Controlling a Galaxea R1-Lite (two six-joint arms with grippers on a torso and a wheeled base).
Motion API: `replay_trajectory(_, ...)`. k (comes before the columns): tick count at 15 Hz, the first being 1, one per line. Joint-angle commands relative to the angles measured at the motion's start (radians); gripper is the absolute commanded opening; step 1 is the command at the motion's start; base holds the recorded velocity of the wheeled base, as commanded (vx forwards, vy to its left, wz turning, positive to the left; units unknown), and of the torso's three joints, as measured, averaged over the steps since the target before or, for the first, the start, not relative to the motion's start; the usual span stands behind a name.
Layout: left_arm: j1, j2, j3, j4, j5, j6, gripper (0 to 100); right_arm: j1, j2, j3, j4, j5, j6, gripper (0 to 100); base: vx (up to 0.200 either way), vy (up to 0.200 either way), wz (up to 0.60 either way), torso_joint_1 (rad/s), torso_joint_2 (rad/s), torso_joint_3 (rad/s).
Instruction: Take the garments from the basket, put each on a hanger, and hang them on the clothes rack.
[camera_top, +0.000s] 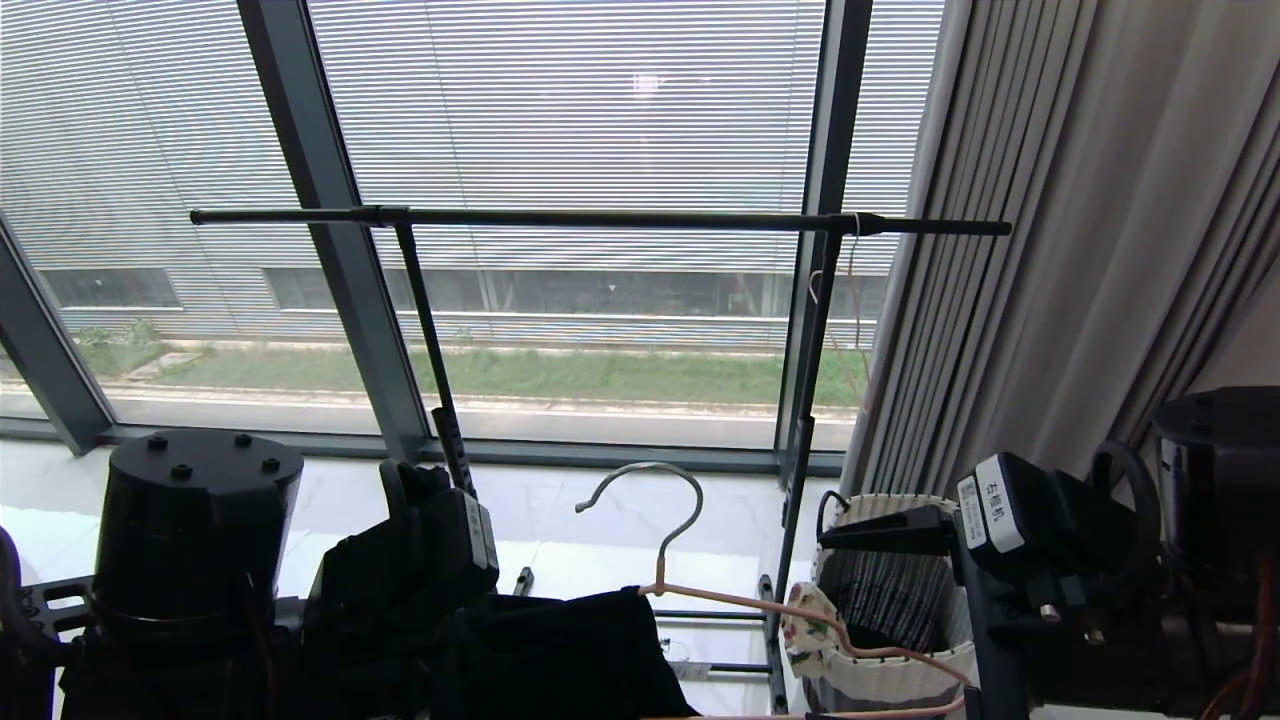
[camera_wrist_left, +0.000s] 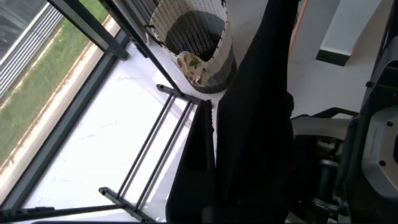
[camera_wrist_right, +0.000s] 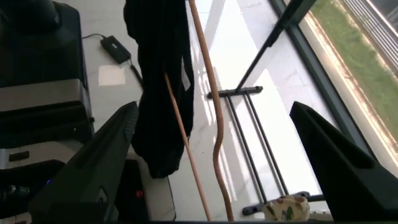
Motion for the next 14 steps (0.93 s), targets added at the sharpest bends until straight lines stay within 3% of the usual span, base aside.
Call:
replay_trajectory(1,0.035,-0.008,0.004,0.0,0.006,-0.098,0,-0.068,-0.012,0.012,0.0,0.0,0.0,100,0.0,0.0,0.0,0.0,0.0,0.0)
replay_trajectory(3,0.086,0.006,-0.014,0.0,0.048,-0.228,0,-0.106,-0.012,0.018,-0.002,-0.001,0.001,100,0.0,0.0,0.0,0.0,0.0,0.0)
replay_trajectory(6,0.147,0.018,-0.002,-0.003,0.071,-0.231,0,-0.166,0.005,0.018,-0.015,-0.001,0.006,100,0.0,0.0,0.0,0.0,0.0,0.0)
replay_trajectory(8,0.181,0.041,-0.008,-0.097,0.072,-0.231,0,-0.178,0.034,0.02,-0.032,0.0,0.037,100,0.0,0.0,0.0,0.0,0.0,0.0)
replay_trajectory(9,0.186,0.058,-0.022,-0.181,0.072,-0.231,0,-0.178,0.06,0.018,-0.074,-0.001,0.086,100,0.0,0.0,0.0,0.0,0.0,0.0)
replay_trajectory(11,0.184,0.099,-0.074,-0.344,0.078,-0.231,0,-0.175,0.151,0.014,-0.27,-0.012,0.284,100,0.0,0.0,0.0,0.0,0.0,0.0)
replay_trajectory(14,0.182,0.139,-0.118,-0.405,0.094,-0.229,0,-0.158,0.298,-0.023,-0.419,-0.178,0.437,100,0.0,0.0,0.0,0.0,0.0,0.0)
